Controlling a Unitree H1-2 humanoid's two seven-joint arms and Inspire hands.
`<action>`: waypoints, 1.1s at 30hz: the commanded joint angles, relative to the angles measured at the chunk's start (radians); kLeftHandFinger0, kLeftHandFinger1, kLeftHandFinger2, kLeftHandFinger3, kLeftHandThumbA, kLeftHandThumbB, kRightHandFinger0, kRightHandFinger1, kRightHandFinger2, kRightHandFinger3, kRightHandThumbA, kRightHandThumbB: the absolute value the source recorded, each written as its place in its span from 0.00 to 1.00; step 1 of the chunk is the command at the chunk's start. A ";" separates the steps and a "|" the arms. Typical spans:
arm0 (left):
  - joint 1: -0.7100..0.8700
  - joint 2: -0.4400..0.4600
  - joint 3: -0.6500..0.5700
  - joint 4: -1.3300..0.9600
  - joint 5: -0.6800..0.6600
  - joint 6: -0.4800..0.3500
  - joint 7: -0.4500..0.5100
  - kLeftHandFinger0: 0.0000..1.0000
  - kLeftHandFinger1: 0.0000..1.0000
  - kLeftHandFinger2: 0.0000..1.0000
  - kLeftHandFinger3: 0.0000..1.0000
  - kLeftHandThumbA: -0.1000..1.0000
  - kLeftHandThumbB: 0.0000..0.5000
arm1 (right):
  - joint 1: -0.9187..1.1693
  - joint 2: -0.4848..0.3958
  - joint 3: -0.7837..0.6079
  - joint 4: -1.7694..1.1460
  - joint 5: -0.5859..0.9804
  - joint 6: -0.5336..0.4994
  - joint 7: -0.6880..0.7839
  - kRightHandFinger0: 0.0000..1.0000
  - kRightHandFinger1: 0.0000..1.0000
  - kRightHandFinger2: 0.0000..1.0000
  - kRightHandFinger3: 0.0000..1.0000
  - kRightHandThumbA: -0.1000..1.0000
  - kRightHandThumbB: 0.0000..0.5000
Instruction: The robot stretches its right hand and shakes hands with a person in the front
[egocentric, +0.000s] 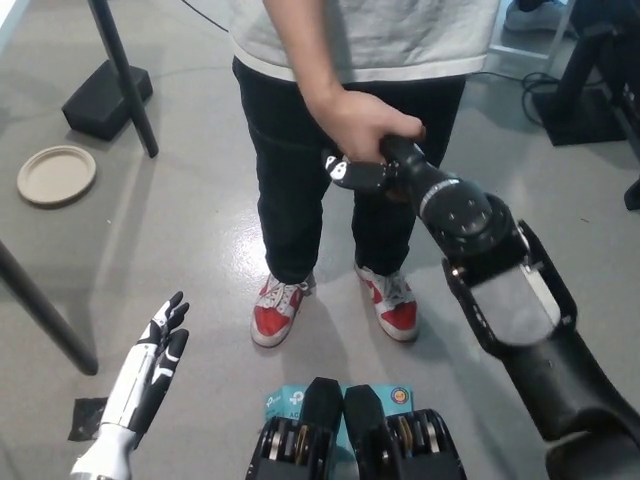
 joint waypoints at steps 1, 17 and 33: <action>-0.032 0.015 0.005 -0.030 0.000 -0.009 -0.007 1.00 1.00 1.00 1.00 1.00 0.08 | -0.094 0.016 -0.023 0.108 -0.006 -0.130 -0.066 1.00 1.00 1.00 1.00 0.47 0.46; -0.030 0.015 0.002 -0.031 0.005 -0.010 -0.005 1.00 1.00 1.00 1.00 1.00 0.04 | 0.166 -0.056 0.043 -0.397 -0.057 -0.149 0.006 1.00 1.00 1.00 1.00 1.00 1.00; -0.037 0.017 0.008 -0.017 0.002 -0.012 -0.001 1.00 1.00 1.00 1.00 1.00 0.09 | 0.575 -0.138 -0.117 -0.741 0.066 -0.212 0.003 1.00 1.00 1.00 1.00 1.00 0.96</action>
